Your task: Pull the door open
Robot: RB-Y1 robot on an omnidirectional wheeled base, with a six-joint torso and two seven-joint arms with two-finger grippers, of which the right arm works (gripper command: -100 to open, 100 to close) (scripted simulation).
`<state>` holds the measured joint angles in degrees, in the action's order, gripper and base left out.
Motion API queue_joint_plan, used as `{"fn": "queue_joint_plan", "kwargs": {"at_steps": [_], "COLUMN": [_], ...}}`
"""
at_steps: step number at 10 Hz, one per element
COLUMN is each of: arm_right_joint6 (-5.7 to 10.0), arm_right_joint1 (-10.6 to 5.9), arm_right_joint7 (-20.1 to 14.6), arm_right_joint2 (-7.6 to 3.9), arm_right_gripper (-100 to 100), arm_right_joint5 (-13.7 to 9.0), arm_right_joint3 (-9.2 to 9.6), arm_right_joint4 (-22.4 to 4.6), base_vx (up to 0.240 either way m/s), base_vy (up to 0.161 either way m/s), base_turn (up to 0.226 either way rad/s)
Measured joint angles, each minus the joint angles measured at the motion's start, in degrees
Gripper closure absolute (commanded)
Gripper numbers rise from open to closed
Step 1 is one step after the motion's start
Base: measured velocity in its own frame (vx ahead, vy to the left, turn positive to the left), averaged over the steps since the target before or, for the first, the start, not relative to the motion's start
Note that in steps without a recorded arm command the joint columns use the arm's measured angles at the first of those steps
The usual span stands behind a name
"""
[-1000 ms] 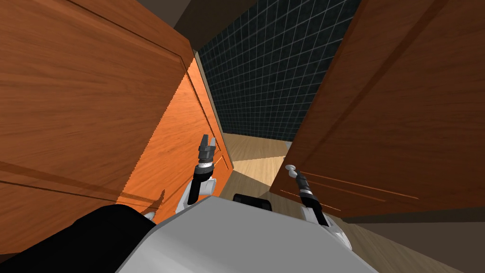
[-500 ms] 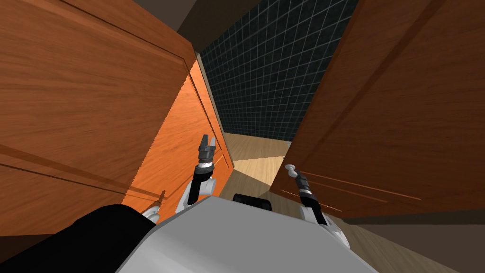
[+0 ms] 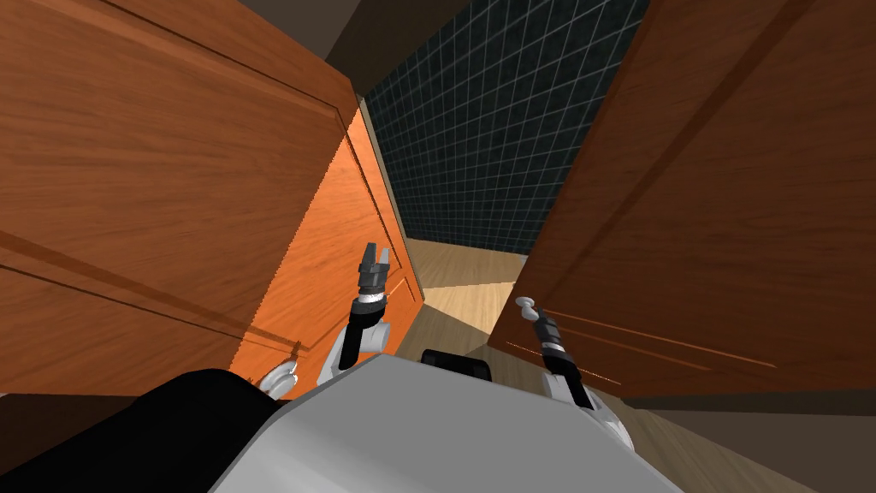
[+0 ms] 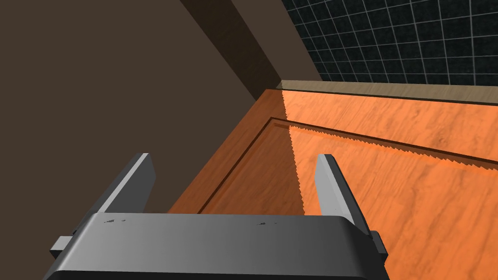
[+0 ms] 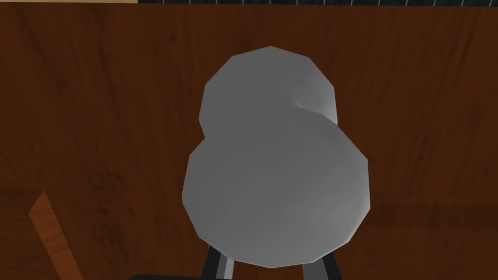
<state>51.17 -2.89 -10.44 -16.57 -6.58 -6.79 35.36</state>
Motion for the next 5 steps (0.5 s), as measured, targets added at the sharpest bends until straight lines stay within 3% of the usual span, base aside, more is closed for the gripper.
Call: {"fn": "queue_joint_plan", "kwargs": {"at_steps": [3,4,5], "arm_right_joint6": [0.95,0.10,-0.01], "arm_right_joint1": [-1.05,-0.38,-0.52], "arm_right_joint7": [-4.3,-5.6,-6.9], "arm_right_joint2": [-0.31,-0.02,0.03], "arm_right_gripper": [100,100,100], "arm_right_joint5": [-1.6,-2.5,-2.9], "arm_right_joint3": [0.89,1.15,1.42], "arm_right_joint4": [-2.4,-0.8,-1.0], "base_vx": [-0.036,-0.036,-0.038], "base_vy": [-0.016,-0.024,-0.017], "base_turn": [0.055,0.032,0.064]}}
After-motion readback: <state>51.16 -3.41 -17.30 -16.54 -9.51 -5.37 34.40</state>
